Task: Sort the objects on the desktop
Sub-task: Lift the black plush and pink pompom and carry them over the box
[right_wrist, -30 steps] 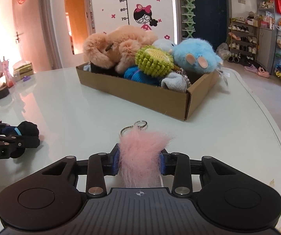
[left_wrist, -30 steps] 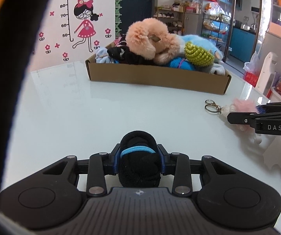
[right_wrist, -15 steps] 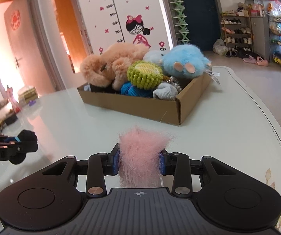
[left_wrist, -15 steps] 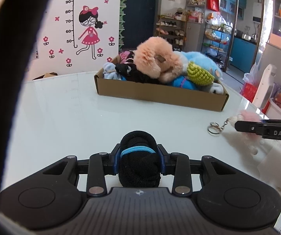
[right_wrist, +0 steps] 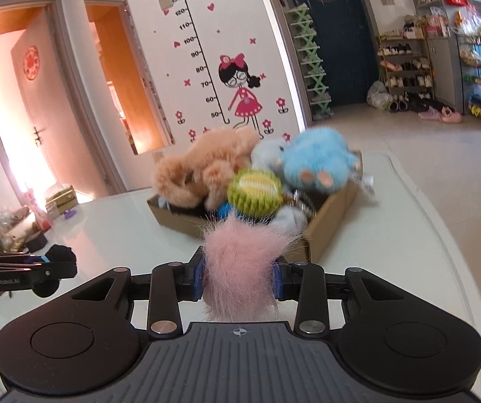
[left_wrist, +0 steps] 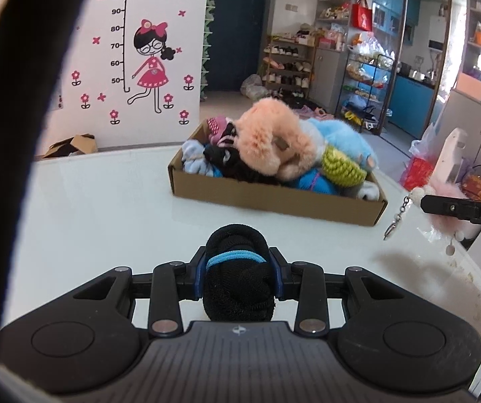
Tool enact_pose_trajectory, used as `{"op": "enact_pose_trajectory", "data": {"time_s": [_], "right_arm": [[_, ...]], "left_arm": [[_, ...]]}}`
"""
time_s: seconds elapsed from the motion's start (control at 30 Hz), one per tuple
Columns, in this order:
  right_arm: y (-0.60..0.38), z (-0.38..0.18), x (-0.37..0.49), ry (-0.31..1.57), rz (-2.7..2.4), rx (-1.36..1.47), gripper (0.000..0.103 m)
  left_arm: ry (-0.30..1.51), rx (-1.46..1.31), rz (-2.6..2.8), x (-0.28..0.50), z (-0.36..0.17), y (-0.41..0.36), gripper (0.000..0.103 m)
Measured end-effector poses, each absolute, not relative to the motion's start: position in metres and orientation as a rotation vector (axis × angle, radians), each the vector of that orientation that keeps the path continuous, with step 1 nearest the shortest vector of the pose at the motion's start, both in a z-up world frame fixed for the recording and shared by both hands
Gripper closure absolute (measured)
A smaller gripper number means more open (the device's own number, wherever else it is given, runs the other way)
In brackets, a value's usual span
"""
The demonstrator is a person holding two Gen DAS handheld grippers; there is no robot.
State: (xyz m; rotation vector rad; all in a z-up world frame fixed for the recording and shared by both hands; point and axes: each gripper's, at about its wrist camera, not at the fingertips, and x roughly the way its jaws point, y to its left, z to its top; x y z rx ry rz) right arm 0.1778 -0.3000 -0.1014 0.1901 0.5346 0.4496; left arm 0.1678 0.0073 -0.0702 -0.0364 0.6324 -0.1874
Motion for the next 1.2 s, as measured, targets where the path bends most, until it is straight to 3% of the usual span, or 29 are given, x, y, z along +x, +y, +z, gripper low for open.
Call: {"op": "enact_pose_trajectory", "data": {"time_s": [0.37,0.6,1.2], "right_arm": [[-0.288,-0.041,0.231,0.468,0.451,0.132,0.06],[-0.275,-0.019,0.287,0.451,0.438,0.123,0.059],[-0.245,-0.076,0.362,0.479,0.409,0.06,0.059]], "left_arm": [[0.63,-0.073,-0.246,0.248,-0.016,0.023,0.07],[0.673,-0.119,-0.301,0.325,-0.009,0.022,0.07],[0.766,-0.127,-0.279,0.454,-0.071,0.0,0.07]]}}
